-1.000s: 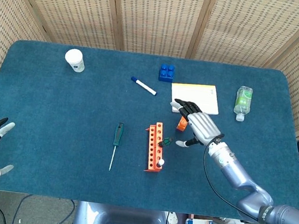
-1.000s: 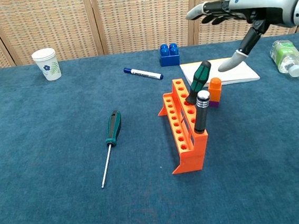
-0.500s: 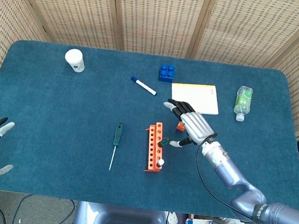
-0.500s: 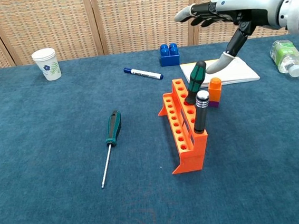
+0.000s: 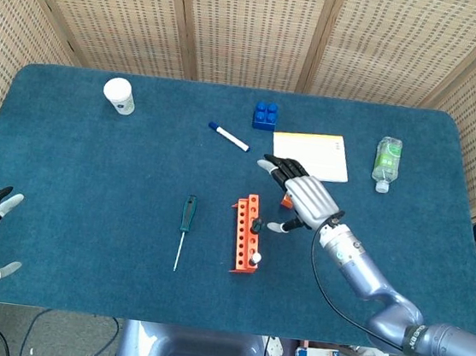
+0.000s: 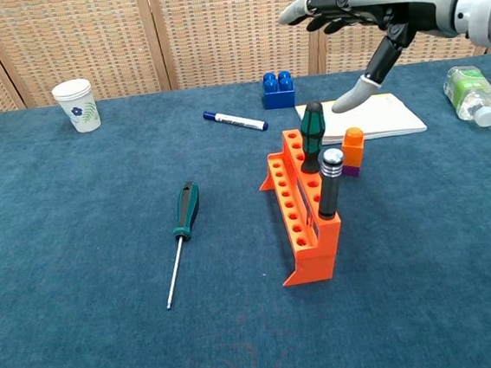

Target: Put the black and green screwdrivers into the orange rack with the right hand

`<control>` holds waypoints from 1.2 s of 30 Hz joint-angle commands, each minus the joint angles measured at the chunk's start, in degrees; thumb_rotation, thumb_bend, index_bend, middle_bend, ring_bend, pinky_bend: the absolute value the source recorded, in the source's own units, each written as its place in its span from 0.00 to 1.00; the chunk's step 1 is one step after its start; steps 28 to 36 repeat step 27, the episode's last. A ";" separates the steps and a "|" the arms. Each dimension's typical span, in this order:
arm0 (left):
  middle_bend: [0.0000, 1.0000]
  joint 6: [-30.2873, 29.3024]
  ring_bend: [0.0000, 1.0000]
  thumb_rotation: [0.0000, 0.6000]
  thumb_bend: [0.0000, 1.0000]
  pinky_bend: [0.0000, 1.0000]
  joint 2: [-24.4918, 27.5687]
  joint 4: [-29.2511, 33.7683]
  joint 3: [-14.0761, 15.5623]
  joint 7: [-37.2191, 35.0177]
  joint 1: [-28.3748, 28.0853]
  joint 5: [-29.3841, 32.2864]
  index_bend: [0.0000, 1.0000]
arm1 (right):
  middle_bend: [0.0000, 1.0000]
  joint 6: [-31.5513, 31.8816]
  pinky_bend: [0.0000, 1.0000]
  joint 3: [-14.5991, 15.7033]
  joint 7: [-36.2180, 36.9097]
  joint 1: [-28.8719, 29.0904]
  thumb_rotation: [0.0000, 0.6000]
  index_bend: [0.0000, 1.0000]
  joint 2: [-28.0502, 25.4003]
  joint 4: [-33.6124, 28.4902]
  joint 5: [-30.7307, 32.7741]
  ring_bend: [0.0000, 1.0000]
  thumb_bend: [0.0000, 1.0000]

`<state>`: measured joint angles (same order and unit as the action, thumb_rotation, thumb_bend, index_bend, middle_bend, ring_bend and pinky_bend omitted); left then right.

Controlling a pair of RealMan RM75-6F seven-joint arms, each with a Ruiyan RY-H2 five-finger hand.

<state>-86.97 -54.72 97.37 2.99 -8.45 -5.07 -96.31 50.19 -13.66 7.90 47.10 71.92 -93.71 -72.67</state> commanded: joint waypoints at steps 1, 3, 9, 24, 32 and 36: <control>0.00 -0.07 0.00 1.00 0.00 0.00 0.06 -0.01 0.03 -0.12 0.01 -0.11 0.00 | 0.00 0.82 0.00 0.29 -0.31 -0.83 1.00 0.00 -1.28 -0.86 -0.49 0.00 0.00; 0.00 -0.15 0.00 1.00 0.00 0.00 0.12 -0.02 0.08 -0.22 0.05 -0.23 0.00 | 0.00 1.58 0.00 0.57 -0.28 -1.60 1.00 0.00 -2.48 -1.72 -1.16 0.00 0.00; 0.00 -1.43 0.00 1.00 0.00 0.00 0.08 -0.31 -0.11 -0.35 0.63 -0.16 0.00 | 0.00 9.99 0.00 4.42 -3.80 -8.65 1.00 0.00 -10.67 -5.63 -7.54 0.00 0.00; 0.00 -1.68 0.00 1.00 0.00 0.00 -1.84 -1.25 -0.43 2.26 0.88 -0.14 0.00 | 0.00 41.18 0.00 15.80 -17.27 -33.57 1.00 0.00 -11.07 -2.10 -20.30 0.00 0.00; 0.00 -2.15 0.00 1.00 0.00 0.00 -1.92 -1.40 0.09 2.32 1.05 -1.45 0.00 | 0.00 44.94 0.00 16.71 -19.45 -37.28 1.00 0.00 -8.14 1.45 -20.94 0.00 0.00; 0.00 -2.15 0.00 1.00 0.00 0.00 -1.92 -1.40 0.09 2.32 1.05 -1.45 0.00 | 0.00 44.94 0.00 16.71 -19.45 -37.28 1.00 0.00 -8.14 1.45 -20.94 0.00 0.00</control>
